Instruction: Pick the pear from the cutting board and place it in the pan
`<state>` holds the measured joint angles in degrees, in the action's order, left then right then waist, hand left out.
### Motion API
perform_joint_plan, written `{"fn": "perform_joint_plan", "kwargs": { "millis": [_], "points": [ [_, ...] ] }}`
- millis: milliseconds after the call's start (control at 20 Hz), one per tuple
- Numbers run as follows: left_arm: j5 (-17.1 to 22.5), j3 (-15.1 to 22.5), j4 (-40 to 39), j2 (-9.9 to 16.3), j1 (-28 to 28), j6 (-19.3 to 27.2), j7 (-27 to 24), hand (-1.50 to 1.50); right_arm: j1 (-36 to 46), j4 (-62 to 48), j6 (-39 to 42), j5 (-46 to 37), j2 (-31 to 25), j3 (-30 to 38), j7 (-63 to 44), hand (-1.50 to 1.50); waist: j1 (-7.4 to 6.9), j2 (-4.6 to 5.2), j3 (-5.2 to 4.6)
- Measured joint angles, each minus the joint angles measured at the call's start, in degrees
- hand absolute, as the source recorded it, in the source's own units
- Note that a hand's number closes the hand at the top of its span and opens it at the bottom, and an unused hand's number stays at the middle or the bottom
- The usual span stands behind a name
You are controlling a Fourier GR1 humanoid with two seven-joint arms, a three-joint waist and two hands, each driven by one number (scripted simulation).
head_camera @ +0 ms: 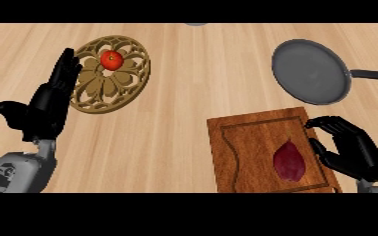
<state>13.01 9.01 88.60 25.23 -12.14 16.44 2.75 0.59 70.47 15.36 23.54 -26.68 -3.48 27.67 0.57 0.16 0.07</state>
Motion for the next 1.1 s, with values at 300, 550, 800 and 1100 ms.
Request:
{"fn": "perform_joint_plan", "kwargs": {
  "millis": [300,550,800,1100],
  "points": [
    [0.9,-1.3,-1.8,-1.5,0.8,0.2,0.2,0.0,-9.5,-1.2,-3.1,-3.8,-4.6,7.4,13.6,-1.5,0.79,-0.21,-0.03],
    [0.7,-1.8,-3.7,-2.5,0.9,-0.7,-1.0,0.0,-14.0,0.4,2.1,-5.0,-14.5,12.1,15.0,-1.5,0.51,-0.21,-0.11],
    [0.4,-2.1,-3.9,-2.9,0.7,-1.1,-0.8,0.0,-15.9,4.7,5.6,-7.6,-24.6,14.3,10.0,-1.5,0.24,-0.26,-0.18],
    [-0.4,-2.7,-5.0,-4.0,-0.3,-2.0,-0.6,0.0,-13.2,11.5,6.8,-6.4,-29.1,17.6,-1.6,-1.5,-0.21,-0.23,-0.16]
  ]
}}
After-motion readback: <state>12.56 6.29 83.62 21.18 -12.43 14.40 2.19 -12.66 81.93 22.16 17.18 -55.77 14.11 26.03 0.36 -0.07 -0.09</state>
